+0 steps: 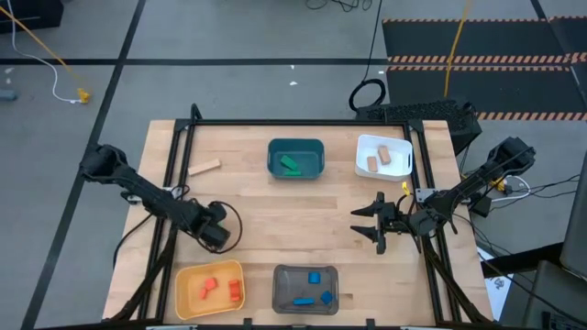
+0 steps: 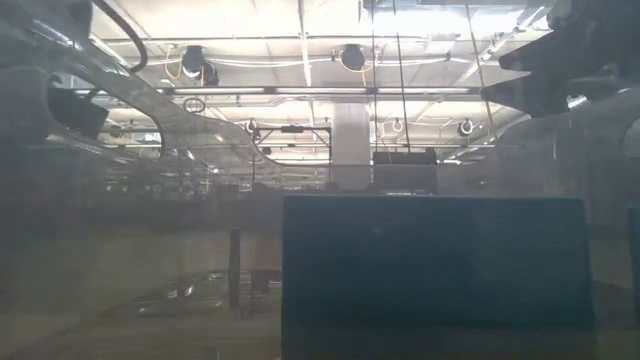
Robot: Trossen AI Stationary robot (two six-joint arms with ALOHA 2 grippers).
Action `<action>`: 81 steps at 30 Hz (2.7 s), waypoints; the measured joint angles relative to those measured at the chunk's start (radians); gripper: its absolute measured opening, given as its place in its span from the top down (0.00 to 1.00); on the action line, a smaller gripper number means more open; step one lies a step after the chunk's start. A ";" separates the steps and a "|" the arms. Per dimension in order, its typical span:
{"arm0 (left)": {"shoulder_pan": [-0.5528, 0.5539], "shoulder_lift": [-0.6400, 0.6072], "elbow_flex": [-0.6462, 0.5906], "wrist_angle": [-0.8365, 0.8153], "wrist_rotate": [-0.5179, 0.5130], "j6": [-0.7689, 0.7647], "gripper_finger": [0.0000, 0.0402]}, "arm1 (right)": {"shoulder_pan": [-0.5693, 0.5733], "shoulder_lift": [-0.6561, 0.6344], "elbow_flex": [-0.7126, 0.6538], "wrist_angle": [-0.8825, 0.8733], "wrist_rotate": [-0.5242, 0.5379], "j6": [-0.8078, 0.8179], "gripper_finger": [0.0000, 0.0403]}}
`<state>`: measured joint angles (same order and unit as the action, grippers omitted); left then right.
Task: Sort & place blocks by color
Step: Put the green block into the blue bin
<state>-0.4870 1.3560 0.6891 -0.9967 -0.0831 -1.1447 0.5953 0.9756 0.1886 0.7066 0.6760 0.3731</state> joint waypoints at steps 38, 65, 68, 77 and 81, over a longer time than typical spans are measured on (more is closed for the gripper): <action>0.097 0.000 -0.044 0.117 0.035 -0.443 0.45 | 0.000 0.000 0.000 0.000 0.000 0.000 0.45; 0.116 0.000 -0.044 0.111 -0.004 -0.457 0.76 | 0.000 0.000 0.000 0.000 0.000 0.000 0.45; 0.116 0.000 -0.044 0.111 -0.015 -0.435 0.76 | 0.000 0.000 0.000 0.000 0.000 0.000 0.45; 0.144 0.000 -0.044 0.111 -0.031 -0.378 0.76 | 0.000 0.000 0.000 0.000 0.000 0.000 0.45; 0.177 0.000 -0.044 0.140 -0.093 -0.362 0.77 | 0.000 0.000 0.000 0.000 0.000 0.000 0.45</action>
<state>-0.3098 1.3556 0.6453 -0.8567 -0.1766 -1.5068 0.5953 0.9752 0.1886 0.7063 0.6762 0.3730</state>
